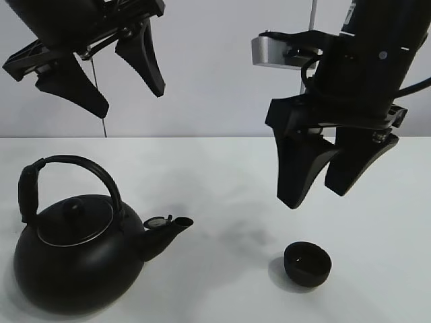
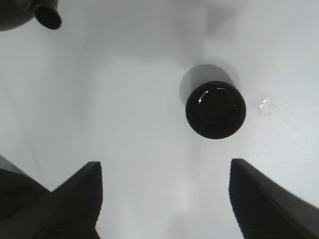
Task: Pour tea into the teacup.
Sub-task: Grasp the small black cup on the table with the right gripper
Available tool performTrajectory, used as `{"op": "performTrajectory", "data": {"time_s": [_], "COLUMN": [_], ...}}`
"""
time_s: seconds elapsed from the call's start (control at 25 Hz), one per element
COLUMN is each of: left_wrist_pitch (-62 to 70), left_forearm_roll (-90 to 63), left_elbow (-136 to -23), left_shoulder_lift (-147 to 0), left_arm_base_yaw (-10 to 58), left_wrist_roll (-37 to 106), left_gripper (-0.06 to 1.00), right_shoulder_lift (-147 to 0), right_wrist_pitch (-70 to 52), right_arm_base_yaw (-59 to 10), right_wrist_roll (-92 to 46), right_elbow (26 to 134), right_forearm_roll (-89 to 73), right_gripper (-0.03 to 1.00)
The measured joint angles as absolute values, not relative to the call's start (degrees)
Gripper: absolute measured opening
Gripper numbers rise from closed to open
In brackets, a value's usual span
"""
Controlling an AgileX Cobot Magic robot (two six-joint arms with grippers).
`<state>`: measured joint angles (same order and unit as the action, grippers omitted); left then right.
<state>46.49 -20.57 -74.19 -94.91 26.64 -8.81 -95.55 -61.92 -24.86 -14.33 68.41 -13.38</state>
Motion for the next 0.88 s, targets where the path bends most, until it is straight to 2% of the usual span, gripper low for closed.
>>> {"op": "performTrajectory", "data": {"time_s": [0.28, 0.52, 0.88], "left_wrist_pitch": [46.5, 46.5, 46.5], "left_forearm_roll": [-20.6, -20.6, -20.6], "left_elbow": [-74.2, -74.2, -74.2], "left_shoulder_lift": [-94.9, -94.9, -94.9], "left_arm_base_yaw": [26.6, 26.6, 26.6], "left_wrist_roll": [-8.8, -8.8, -8.8], "left_gripper": [0.52, 0.52, 0.52], "right_shoulder_lift": [-95.5, -96.0, -102.3], "right_wrist_pitch": [-60.0, -58.3, -57.8], "right_arm_base_yaw": [-27.6, -27.6, -27.6], "right_wrist_roll": [-6.0, -5.7, -5.8], "right_elbow": [68.4, 68.4, 68.3], "right_forearm_roll": [-1.6, -0.7, -0.9], "right_gripper": [0.49, 0.5, 0.57]}}
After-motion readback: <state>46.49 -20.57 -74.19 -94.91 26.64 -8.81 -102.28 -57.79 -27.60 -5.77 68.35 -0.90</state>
